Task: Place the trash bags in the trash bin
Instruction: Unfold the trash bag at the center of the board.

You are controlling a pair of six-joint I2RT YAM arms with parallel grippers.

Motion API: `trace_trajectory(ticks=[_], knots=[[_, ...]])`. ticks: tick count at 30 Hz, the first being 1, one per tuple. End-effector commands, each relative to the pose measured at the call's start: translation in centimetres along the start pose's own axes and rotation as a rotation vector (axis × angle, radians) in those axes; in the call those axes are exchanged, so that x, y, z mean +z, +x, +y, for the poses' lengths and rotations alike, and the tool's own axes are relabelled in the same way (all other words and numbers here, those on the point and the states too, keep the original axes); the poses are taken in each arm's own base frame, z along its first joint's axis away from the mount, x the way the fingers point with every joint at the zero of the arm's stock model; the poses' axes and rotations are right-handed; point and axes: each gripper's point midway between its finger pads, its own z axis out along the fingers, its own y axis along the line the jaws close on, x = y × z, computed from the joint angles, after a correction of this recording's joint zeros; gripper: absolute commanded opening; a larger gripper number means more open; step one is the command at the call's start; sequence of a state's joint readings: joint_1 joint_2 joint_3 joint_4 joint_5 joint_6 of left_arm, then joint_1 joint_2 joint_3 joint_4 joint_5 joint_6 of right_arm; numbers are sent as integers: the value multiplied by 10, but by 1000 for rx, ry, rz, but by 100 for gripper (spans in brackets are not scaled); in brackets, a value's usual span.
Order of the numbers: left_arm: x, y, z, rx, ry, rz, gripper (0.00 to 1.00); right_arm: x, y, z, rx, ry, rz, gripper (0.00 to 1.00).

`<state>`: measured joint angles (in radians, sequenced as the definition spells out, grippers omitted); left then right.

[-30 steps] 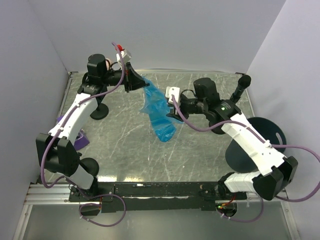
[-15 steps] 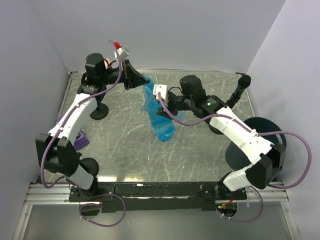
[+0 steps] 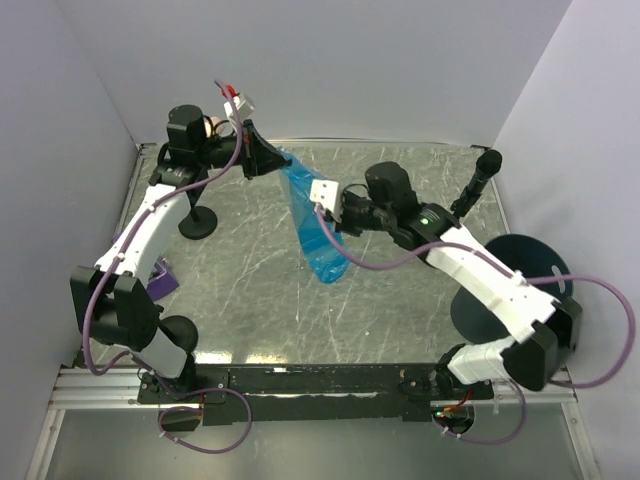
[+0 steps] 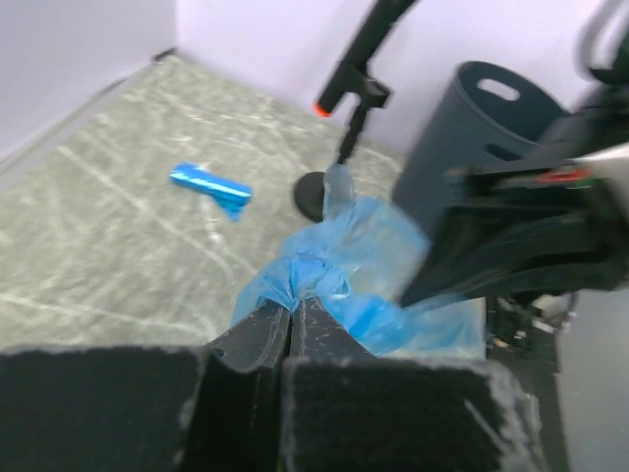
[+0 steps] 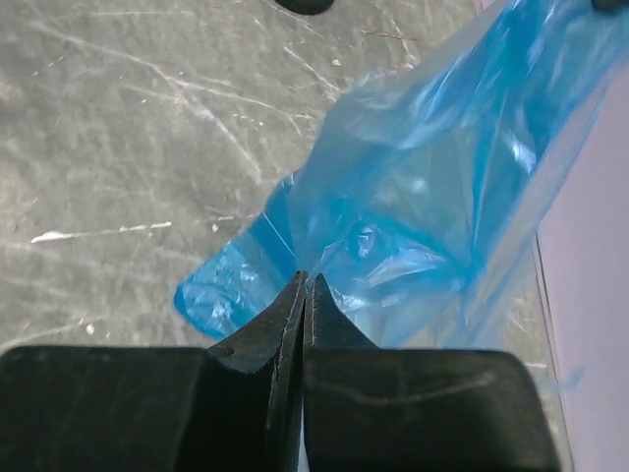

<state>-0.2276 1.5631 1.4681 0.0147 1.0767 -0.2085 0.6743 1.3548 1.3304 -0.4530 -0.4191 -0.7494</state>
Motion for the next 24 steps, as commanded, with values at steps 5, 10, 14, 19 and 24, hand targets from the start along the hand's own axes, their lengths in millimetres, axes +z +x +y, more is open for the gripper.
trace_trajectory(ticks=[5, 10, 14, 19, 24], knots=[[-11, -15, 29, 85, -62, -1, 1, -59, -13, 11, -90, 80, -37, 0], [-12, -11, 34, 104, -70, 19, 1, -74, -6, 12, -95, 112, -3, 0], [-15, -10, 39, 105, -75, 26, 1, -88, -2, 15, -100, 118, 14, 0], [-16, -18, 41, 108, -74, 15, 1, -102, 6, 23, -121, 119, 38, 0], [-15, -24, 40, 89, -33, 1, 1, -106, 17, 28, -101, 117, 62, 0]])
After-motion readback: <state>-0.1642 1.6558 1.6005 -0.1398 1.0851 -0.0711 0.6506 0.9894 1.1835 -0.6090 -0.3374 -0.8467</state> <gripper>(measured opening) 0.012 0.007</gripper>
